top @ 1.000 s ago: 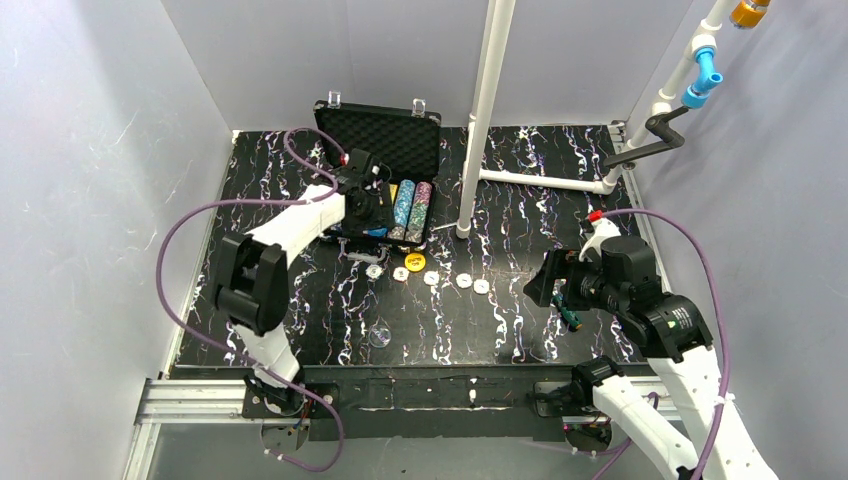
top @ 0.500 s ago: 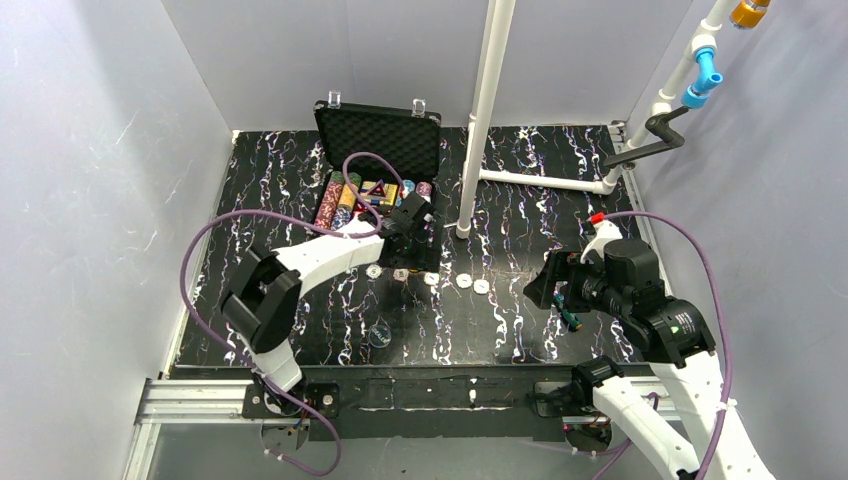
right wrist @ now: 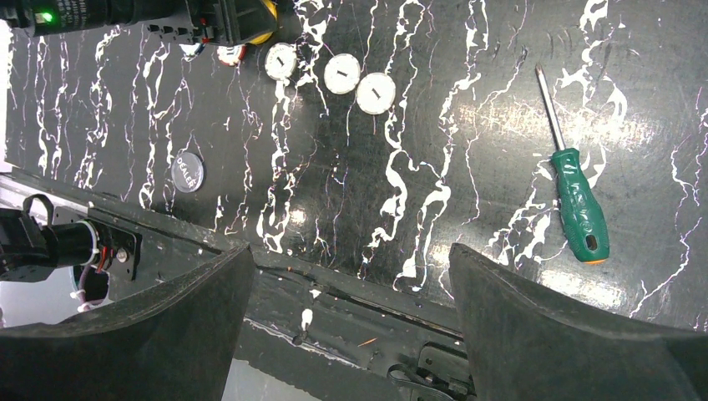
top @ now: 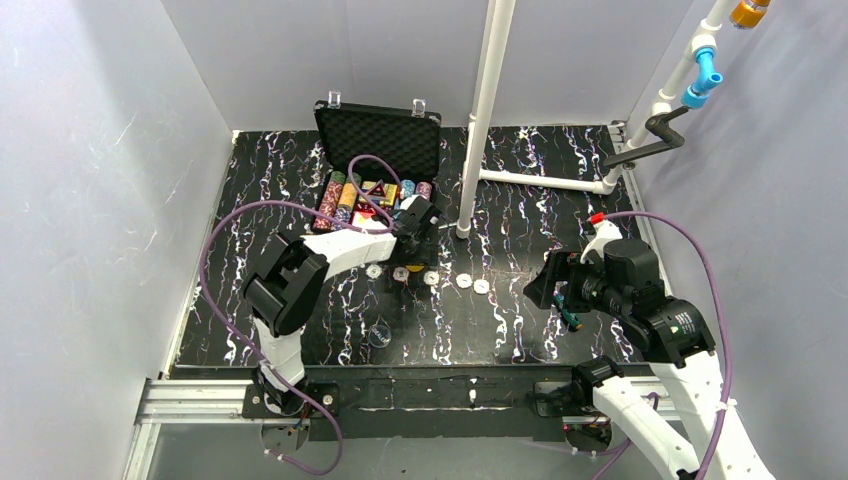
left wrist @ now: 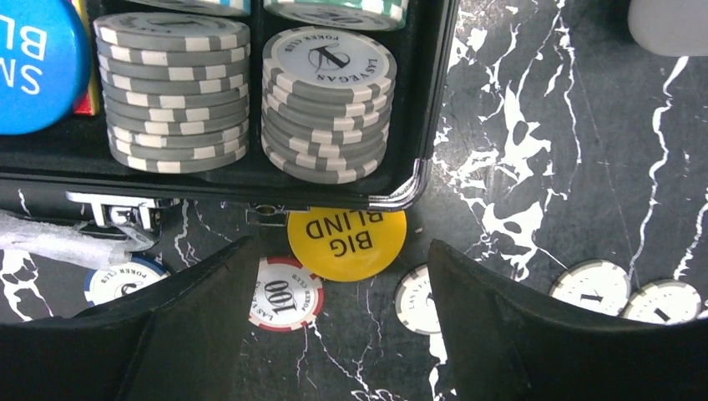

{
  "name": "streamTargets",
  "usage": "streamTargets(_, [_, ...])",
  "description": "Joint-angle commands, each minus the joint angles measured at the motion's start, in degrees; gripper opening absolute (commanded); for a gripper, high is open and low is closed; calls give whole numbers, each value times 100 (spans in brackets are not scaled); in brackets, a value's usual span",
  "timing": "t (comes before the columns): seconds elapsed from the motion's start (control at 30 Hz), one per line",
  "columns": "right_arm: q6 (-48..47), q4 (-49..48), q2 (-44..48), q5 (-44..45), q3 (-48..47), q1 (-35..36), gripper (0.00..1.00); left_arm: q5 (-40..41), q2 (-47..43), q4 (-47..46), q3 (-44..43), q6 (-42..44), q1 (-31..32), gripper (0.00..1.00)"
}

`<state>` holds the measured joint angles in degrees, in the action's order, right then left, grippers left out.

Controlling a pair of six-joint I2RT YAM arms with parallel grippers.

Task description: Pack up texas hold em set

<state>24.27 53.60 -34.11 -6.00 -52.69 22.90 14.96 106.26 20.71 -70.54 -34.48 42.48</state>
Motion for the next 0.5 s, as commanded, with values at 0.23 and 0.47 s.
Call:
streamTargets(0.23, [28, -234, -76, 11, 31, 17, 93, 601, 365, -99, -309, -6, 123, 67])
streamTargets(0.47, [21, -241, -112, 11, 40, 13, 93, 690, 516, -119, -411, -26, 150, 61])
